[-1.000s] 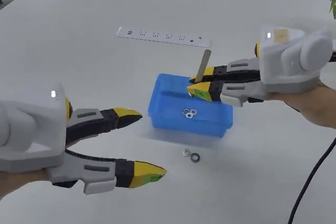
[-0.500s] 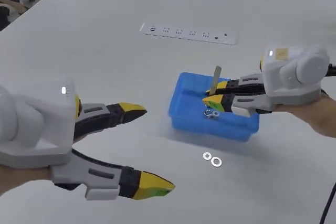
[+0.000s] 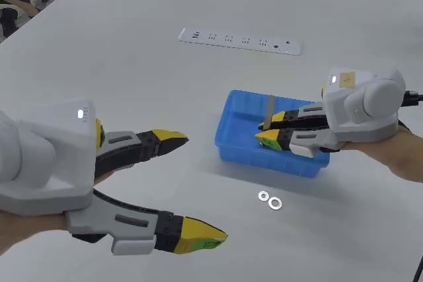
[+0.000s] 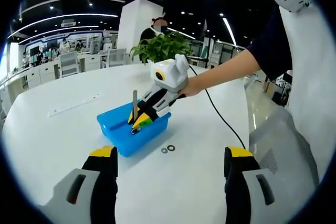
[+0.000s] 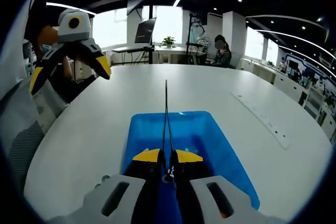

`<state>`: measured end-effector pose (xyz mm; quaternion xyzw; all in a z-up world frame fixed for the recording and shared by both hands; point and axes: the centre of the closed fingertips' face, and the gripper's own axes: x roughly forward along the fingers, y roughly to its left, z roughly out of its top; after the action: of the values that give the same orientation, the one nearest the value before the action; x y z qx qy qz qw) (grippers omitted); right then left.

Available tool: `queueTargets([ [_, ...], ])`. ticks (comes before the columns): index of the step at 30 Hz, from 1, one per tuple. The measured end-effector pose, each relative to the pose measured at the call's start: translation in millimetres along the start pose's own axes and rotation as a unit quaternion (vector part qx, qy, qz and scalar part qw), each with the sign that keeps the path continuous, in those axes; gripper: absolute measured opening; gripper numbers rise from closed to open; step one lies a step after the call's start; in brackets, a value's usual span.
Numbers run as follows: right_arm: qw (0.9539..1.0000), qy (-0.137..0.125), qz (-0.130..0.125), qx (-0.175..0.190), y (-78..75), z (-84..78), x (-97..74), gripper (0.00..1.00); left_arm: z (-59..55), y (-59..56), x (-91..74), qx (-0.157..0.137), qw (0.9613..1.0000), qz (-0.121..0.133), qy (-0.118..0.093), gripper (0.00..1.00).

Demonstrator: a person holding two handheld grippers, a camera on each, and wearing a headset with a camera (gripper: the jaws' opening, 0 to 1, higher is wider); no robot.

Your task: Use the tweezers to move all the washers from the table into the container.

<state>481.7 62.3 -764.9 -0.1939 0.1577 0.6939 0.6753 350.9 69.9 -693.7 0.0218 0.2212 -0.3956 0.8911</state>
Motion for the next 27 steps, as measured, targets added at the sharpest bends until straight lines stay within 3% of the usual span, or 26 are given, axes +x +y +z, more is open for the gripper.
queueTargets([
  [8, 1.0000, -0.006, -0.001, 0.004, -0.4, 1.4, -1.3, 0.10, 0.0, 1.2, -4.5, -0.007, 1.0000, 0.007, -0.003, 0.88],
  [14, 0.9996, -0.022, -0.012, 0.013, -8.9, 11.8, -9.9, 0.10, 1.1, 4.0, -3.0, -0.010, 0.9999, 0.009, -0.002, 0.87],
  [18, 0.9996, -0.023, -0.014, 0.012, -11.6, 14.0, -15.1, 0.10, 7.8, 6.9, 2.2, -0.009, 0.9999, 0.009, -0.012, 0.86],
  [23, 0.9998, -0.018, -0.010, -0.008, -5.3, 16.1, -18.9, 0.08, 23.4, 25.4, 18.9, -0.011, 0.9991, 0.018, -0.037, 0.83],
  [27, 0.9996, -0.011, -0.004, -0.024, -1.6, 18.0, -20.4, 0.08, 27.9, 42.6, 39.8, -0.010, 0.9993, 0.016, -0.033, 0.81],
])
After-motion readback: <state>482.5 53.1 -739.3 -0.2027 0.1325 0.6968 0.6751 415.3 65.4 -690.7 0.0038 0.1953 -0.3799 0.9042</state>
